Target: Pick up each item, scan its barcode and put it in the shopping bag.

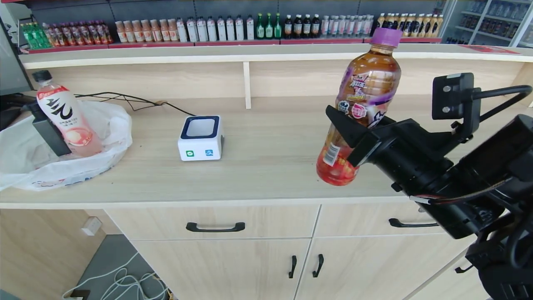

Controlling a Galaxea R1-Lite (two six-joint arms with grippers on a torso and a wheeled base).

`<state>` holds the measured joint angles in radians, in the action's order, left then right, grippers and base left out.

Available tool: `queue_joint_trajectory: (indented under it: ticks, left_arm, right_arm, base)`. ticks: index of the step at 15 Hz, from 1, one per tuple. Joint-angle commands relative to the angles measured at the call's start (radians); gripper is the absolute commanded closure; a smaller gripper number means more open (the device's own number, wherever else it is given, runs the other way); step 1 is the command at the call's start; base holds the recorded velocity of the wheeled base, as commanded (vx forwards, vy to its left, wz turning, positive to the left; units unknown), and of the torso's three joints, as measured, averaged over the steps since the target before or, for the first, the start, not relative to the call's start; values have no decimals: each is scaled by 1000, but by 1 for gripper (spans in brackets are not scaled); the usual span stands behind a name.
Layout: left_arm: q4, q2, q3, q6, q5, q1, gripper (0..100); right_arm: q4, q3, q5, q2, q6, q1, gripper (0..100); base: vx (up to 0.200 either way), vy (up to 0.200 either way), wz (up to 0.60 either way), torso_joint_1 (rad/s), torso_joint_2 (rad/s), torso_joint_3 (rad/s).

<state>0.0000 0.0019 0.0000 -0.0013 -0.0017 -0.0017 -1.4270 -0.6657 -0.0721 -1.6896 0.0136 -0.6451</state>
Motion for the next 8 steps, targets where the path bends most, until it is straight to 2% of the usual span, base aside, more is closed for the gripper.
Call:
queue_joint_trajectory:
  ticks: [1,7,8]
  left_arm:
    - [0,0,0,0,0,0,0]
    - [0,0,0,-2,0,0,0]
    - [0,0,0,-2,0,0,0]
  right_arm:
    - [-6,9,-2,-10,-1,7,100]
    - [-36,32,-3,-21,-12,9,100]
    - [-38,31,-5,-22,-12,9,100]
  base:
    - [0,0,0,0,0,0]
    - [0,0,0,0,0,0]
    - [0,200,0,-2,7,2]
